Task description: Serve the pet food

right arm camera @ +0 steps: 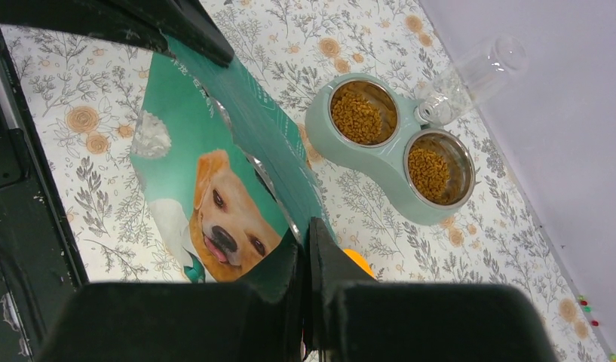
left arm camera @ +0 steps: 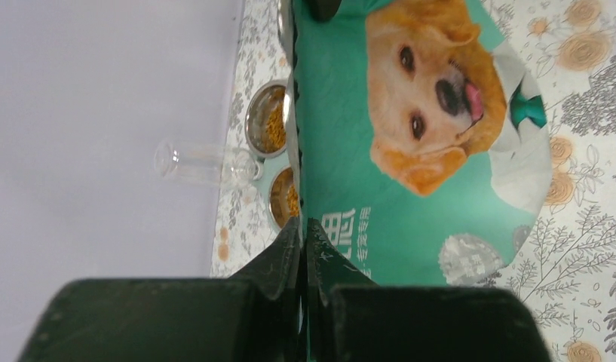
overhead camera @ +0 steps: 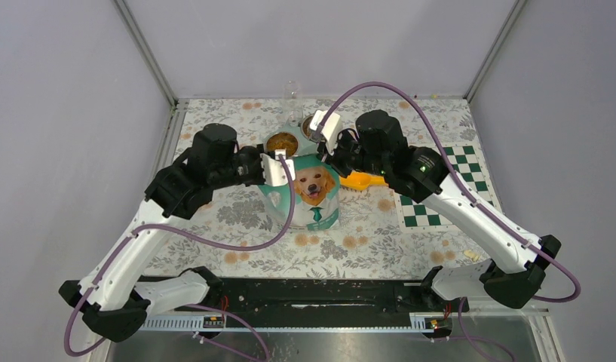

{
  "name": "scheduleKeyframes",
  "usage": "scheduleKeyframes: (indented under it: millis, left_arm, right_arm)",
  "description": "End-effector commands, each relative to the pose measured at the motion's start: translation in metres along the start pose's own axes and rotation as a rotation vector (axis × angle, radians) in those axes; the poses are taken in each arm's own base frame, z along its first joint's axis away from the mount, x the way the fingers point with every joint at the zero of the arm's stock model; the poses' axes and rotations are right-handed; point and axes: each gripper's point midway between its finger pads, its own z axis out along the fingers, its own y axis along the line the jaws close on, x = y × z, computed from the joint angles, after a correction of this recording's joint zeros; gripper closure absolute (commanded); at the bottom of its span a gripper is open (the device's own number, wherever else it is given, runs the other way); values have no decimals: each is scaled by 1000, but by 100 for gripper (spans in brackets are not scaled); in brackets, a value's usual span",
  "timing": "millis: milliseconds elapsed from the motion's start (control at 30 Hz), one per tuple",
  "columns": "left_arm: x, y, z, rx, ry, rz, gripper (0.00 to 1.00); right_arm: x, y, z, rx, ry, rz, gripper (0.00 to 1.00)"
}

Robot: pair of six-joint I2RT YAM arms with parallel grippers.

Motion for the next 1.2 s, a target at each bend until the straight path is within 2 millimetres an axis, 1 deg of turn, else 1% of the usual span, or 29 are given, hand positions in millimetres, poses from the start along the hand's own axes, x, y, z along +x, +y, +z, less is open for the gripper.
scheduleKeyframes:
  millis: [0,200,367,433,500,667,700,733,800,833,867,900,933,1000,1033,1067,1167]
  left_arm:
    - [131,-22,-96,-102,657,-110,100]
    - [138,-19,-123,-198,673,-129,100]
    - [130,-16,-133,-237,634,-135,100]
    - [126,-15,-132,-241,609,-134,100]
    - [117,-13,-127,-239,555,-125,100]
    - [90,1,-105,-239,379,-86,100]
    - [83,5,-99,-236,336,-80,99]
    - [74,7,-92,-226,281,-77,94]
    - [51,9,-76,-192,144,-89,86]
    - [40,9,-70,-179,83,-94,80]
    - [29,11,-65,-174,21,-104,77]
    - [19,13,-61,-166,-35,-114,72]
    - [9,15,-58,-161,-88,-124,65]
    - [-9,21,-54,-152,-181,-133,57]
    - [-15,20,-52,-141,-207,-136,54]
    - [-21,22,-52,-140,-235,-128,51]
    - [-29,24,-49,-133,-287,-117,43]
  right_arm:
    - [-27,-77,-86,394,-73,-18,100]
    - [-25,-67,-83,337,-76,-23,100]
    - [-23,-57,-77,271,-70,-68,100]
    - [-23,-47,-75,208,-69,-94,100]
    - [-26,-34,-72,127,-83,-105,100]
    - [-32,-10,-63,-33,-83,-108,100]
    - [-32,-6,-62,-62,-80,-104,96]
    - [-33,-2,-60,-88,-78,-94,85]
    - [-33,8,-55,-150,-64,-87,70]
    - [-34,9,-53,-163,-63,-82,62]
    - [-34,11,-51,-181,-55,-78,55]
    - [-33,13,-49,-198,-43,-76,50]
    - [-34,14,-46,-205,-35,-73,46]
    - [-38,18,-43,-237,-32,-79,38]
    - [-36,21,-39,-251,-19,-82,36]
    - [-39,24,-36,-264,-18,-90,34]
    - [-41,34,-24,-302,0,-126,28]
